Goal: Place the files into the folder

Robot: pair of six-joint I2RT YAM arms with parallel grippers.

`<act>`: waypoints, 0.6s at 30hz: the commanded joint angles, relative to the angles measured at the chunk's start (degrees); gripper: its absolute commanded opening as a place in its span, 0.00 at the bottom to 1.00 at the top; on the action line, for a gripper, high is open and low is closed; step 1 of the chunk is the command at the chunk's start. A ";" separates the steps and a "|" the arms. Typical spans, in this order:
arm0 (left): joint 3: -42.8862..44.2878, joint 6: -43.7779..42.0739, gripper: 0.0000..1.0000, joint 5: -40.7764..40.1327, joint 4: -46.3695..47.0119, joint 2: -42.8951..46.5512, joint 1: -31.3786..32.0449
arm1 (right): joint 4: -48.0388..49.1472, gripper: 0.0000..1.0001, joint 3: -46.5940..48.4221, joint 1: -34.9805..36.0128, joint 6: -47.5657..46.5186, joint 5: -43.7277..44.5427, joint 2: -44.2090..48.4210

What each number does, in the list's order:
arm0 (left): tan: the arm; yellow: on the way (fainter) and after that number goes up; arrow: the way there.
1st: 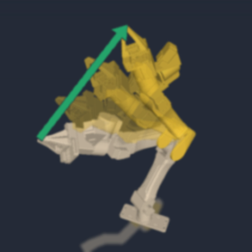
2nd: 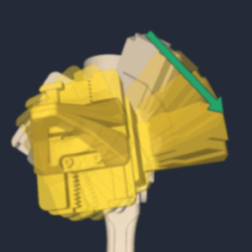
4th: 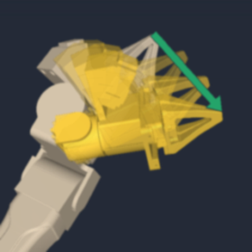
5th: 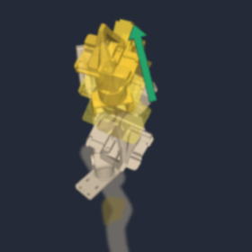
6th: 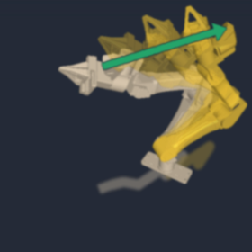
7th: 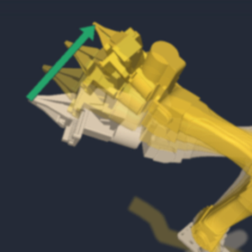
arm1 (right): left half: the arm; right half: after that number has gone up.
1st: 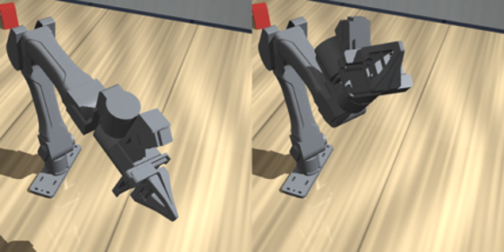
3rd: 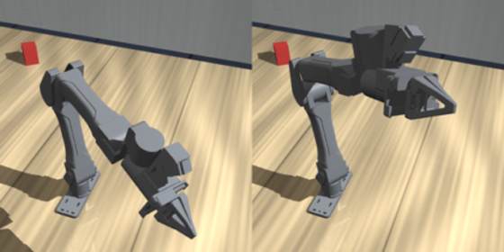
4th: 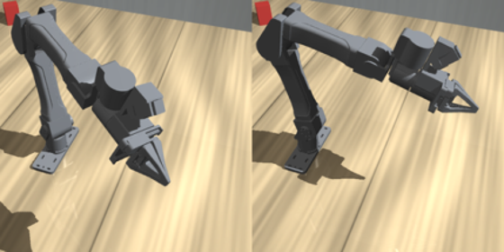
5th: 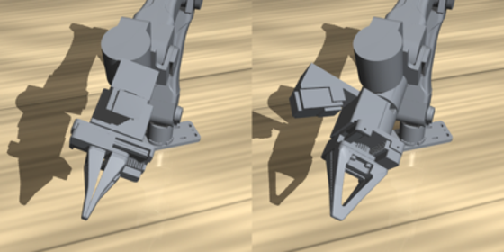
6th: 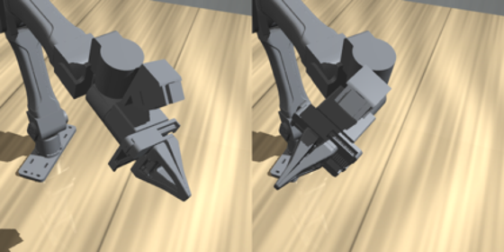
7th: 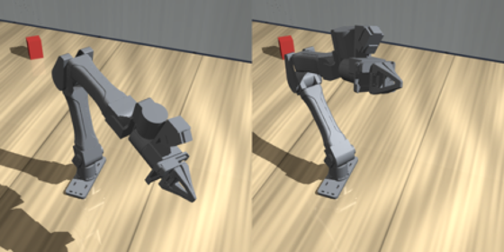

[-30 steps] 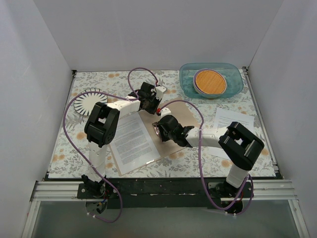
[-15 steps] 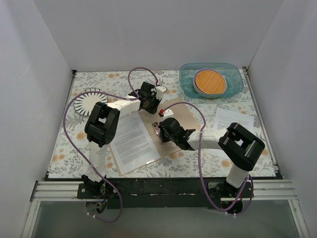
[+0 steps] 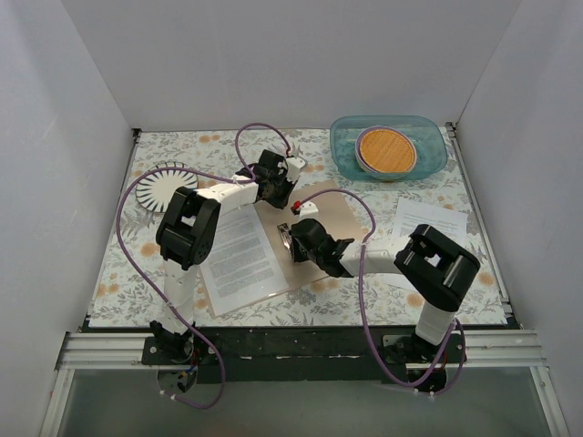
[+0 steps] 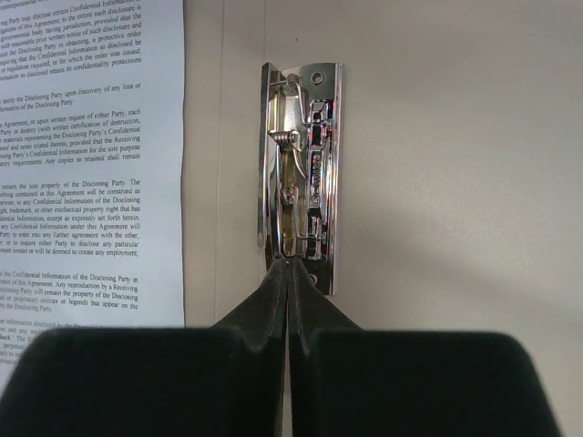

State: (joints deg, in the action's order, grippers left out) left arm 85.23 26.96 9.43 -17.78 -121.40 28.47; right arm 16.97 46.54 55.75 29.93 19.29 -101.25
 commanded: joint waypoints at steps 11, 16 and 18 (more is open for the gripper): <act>-3.93 -3.05 0.00 0.41 -8.94 -2.43 -0.43 | -35.32 0.01 2.05 0.50 4.16 9.97 -7.21; -4.98 -3.67 0.00 0.85 -9.11 -2.43 -0.43 | -47.17 0.01 6.10 0.68 6.63 21.91 -7.99; -5.25 -3.93 0.00 0.85 -9.20 -2.35 -0.43 | -49.74 0.01 8.29 0.94 7.07 25.43 -9.22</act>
State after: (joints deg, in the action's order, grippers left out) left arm 84.33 24.62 11.00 -16.84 -121.21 28.18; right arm -3.36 56.51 57.60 36.45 32.49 -103.22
